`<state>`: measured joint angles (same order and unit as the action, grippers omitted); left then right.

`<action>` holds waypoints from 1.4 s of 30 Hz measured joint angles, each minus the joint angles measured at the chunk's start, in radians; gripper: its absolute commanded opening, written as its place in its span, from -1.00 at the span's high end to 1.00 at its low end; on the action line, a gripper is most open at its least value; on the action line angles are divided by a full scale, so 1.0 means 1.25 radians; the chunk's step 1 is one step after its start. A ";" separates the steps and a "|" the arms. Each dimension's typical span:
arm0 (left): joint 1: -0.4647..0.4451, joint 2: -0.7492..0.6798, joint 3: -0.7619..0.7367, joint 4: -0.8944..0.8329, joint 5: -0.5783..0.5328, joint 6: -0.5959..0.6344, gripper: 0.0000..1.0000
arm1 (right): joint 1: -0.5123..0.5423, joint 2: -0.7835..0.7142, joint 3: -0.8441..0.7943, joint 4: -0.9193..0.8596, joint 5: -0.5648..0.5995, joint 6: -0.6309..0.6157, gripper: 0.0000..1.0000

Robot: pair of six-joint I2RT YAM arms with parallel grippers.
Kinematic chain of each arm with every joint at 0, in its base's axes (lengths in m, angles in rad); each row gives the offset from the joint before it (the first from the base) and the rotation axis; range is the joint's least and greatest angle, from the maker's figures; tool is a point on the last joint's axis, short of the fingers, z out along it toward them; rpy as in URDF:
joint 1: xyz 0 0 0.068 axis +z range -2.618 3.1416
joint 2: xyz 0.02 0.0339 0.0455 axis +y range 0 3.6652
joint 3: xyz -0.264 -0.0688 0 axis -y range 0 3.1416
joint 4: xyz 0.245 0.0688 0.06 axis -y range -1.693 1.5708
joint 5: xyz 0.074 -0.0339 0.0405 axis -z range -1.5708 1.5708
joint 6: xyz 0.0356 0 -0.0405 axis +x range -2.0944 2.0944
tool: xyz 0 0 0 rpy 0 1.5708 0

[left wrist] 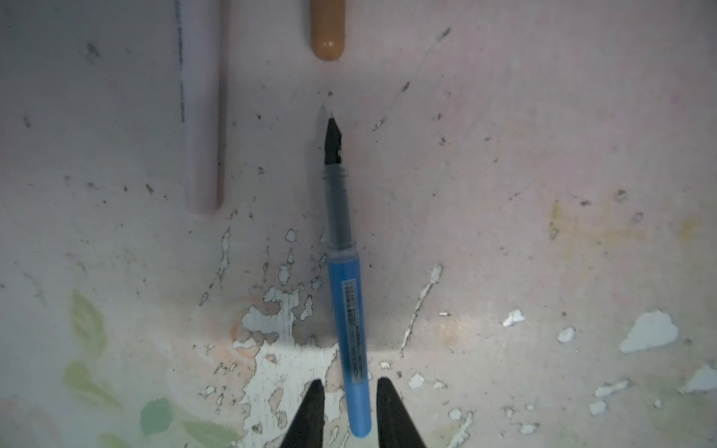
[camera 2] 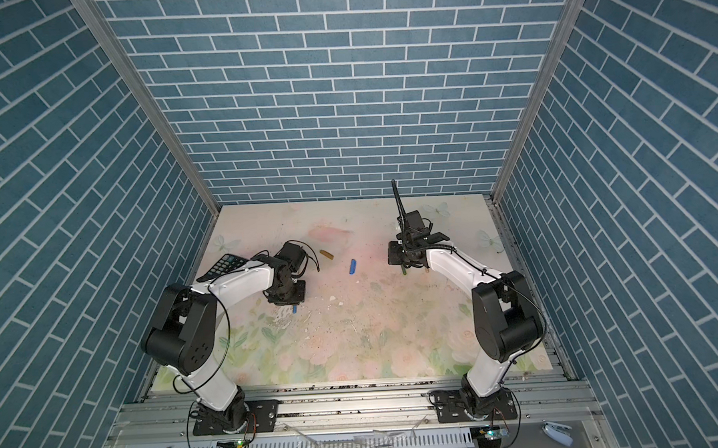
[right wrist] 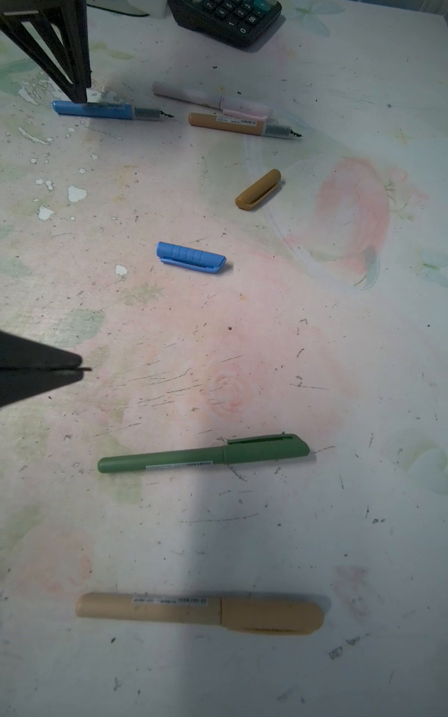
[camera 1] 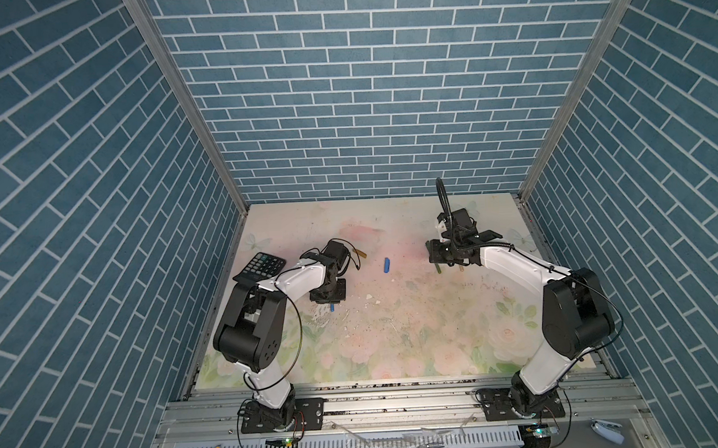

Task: Insert the pens into the pen caps
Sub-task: 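Lower the left gripper onto the blue fountain pen and close on it, then lift the blue pen upright with the left gripper, nib up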

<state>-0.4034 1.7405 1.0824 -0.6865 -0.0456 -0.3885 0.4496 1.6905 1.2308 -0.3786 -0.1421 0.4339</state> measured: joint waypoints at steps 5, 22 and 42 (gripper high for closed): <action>0.000 0.014 0.000 0.004 -0.001 -0.001 0.55 | 0.000 0.000 0.000 0.005 -0.004 0.005 0.92; -0.014 0.029 -0.009 0.033 -0.011 -0.020 0.95 | 0.000 -0.005 -0.016 0.010 -0.004 0.006 0.93; -0.204 -0.423 -0.085 0.244 -0.030 0.097 1.00 | 0.000 -0.102 -0.016 0.032 -0.038 0.033 0.59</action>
<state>-0.6590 1.2114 0.9768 -0.3809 -0.0834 -0.2672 0.4496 1.5627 1.2102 -0.3386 -0.1902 0.4755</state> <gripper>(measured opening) 0.132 0.180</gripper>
